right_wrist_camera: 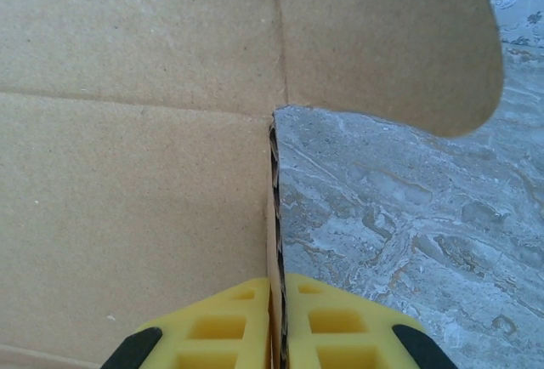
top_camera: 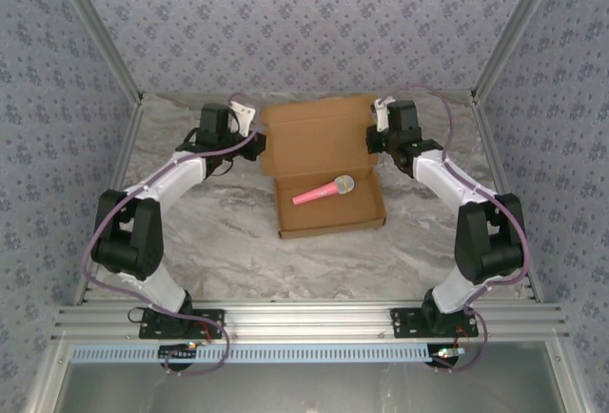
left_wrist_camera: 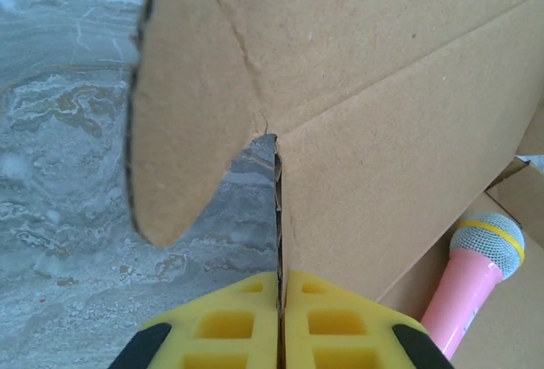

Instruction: Fold the paper box

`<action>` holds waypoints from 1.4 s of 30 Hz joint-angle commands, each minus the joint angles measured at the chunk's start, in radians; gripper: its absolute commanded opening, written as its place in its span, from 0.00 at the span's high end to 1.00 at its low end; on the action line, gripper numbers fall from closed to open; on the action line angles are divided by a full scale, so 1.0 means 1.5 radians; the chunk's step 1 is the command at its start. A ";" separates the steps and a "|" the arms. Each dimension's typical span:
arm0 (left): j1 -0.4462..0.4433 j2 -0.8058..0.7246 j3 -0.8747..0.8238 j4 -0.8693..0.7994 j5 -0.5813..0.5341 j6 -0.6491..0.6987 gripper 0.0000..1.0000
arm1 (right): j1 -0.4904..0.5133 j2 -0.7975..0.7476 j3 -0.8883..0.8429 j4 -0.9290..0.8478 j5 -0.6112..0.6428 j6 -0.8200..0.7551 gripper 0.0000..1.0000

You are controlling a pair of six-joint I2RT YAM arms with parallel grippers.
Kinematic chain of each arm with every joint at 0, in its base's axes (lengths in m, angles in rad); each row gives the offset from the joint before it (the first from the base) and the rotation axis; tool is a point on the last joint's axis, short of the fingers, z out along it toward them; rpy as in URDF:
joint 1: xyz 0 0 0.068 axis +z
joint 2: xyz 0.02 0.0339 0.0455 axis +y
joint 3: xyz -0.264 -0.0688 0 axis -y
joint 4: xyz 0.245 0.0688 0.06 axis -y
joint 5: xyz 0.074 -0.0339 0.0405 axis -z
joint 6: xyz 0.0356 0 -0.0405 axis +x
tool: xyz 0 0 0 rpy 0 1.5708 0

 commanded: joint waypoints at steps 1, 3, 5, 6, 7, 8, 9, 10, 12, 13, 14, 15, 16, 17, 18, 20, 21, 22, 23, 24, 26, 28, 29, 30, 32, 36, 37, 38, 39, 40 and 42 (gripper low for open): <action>-0.012 -0.006 0.033 0.021 -0.111 -0.064 0.96 | 0.019 -0.009 0.014 0.030 0.095 0.062 0.88; -0.025 -0.008 0.038 0.032 -0.175 -0.096 0.97 | 0.031 0.000 0.015 0.040 0.149 0.090 0.89; -0.038 -0.009 0.044 0.038 -0.232 -0.132 0.98 | 0.039 0.009 0.041 0.049 0.186 0.113 0.89; -0.045 -0.010 0.045 0.041 -0.263 -0.152 0.98 | 0.042 0.013 0.043 0.054 0.200 0.124 0.89; -0.051 -0.011 0.045 0.046 -0.292 -0.169 0.98 | 0.045 0.015 0.045 0.061 0.215 0.132 0.89; -0.058 -0.012 0.046 0.051 -0.315 -0.179 0.99 | 0.049 0.018 0.049 0.066 0.229 0.139 0.89; -0.066 -0.011 0.047 0.055 -0.346 -0.189 1.00 | 0.053 0.021 0.051 0.074 0.238 0.145 0.89; -0.074 -0.011 0.048 0.060 -0.375 -0.197 1.00 | 0.055 0.024 0.055 0.081 0.247 0.151 0.89; -0.088 -0.009 0.049 0.071 -0.426 -0.208 1.00 | 0.060 0.032 0.063 0.089 0.261 0.161 0.89; -0.096 -0.008 0.047 0.083 -0.447 -0.213 1.00 | 0.060 0.037 0.068 0.095 0.265 0.166 0.89; -0.101 -0.006 0.047 0.091 -0.463 -0.217 1.00 | 0.062 0.041 0.069 0.102 0.267 0.170 0.89; -0.107 -0.004 0.047 0.096 -0.482 -0.224 1.00 | 0.063 0.044 0.071 0.111 0.269 0.174 0.89; -0.114 -0.003 0.044 0.102 -0.501 -0.229 1.00 | 0.063 0.048 0.068 0.125 0.270 0.177 0.89; -0.119 -0.001 0.041 0.110 -0.514 -0.231 1.00 | 0.064 0.050 0.062 0.138 0.269 0.177 0.89; -0.125 -0.001 0.036 0.120 -0.529 -0.235 1.00 | 0.064 0.053 0.055 0.158 0.267 0.174 0.89; -0.136 -0.003 0.018 0.145 -0.558 -0.238 1.00 | 0.064 0.053 0.037 0.199 0.258 0.166 0.89; -0.141 -0.005 0.009 0.156 -0.575 -0.239 1.00 | 0.064 0.053 0.027 0.218 0.256 0.161 0.89; -0.147 -0.008 0.001 0.167 -0.592 -0.243 1.00 | 0.065 0.051 0.014 0.238 0.253 0.156 0.89; -0.151 -0.009 -0.008 0.177 -0.603 -0.244 1.00 | 0.065 0.050 -0.005 0.258 0.248 0.151 0.90; -0.156 -0.010 -0.015 0.185 -0.617 -0.247 1.00 | 0.065 0.050 -0.012 0.272 0.244 0.147 0.90; -0.165 -0.010 -0.021 0.186 -0.633 -0.257 1.00 | 0.064 0.048 -0.022 0.290 0.237 0.141 0.90; -0.172 -0.008 -0.029 0.194 -0.649 -0.267 1.00 | 0.066 0.051 -0.026 0.301 0.228 0.134 0.90; -0.175 -0.007 -0.034 0.199 -0.653 -0.274 1.00 | 0.066 0.052 -0.029 0.306 0.226 0.129 0.90; -0.176 -0.007 -0.041 0.207 -0.656 -0.279 1.00 | 0.067 0.052 -0.032 0.311 0.223 0.127 0.90; -0.183 -0.008 -0.060 0.232 -0.667 -0.283 1.00 | 0.068 0.049 -0.049 0.335 0.217 0.118 0.91; -0.198 -0.009 -0.088 0.272 -0.701 -0.281 1.00 | 0.069 0.048 -0.078 0.374 0.204 0.117 0.90; -0.203 -0.008 -0.096 0.285 -0.709 -0.280 1.00 | 0.070 0.047 -0.086 0.384 0.200 0.117 0.90; -0.206 -0.008 -0.108 0.301 -0.716 -0.281 1.00 | 0.071 0.047 -0.095 0.401 0.196 0.109 0.90; -0.209 -0.007 -0.115 0.313 -0.722 -0.281 1.00 | 0.070 0.048 -0.103 0.414 0.193 0.109 0.90; -0.211 -0.006 -0.122 0.321 -0.727 -0.282 1.00 | 0.070 0.048 -0.111 0.424 0.192 0.112 0.90; -0.219 -0.006 -0.137 0.342 -0.737 -0.282 1.00 | 0.071 0.049 -0.121 0.437 0.185 0.118 0.90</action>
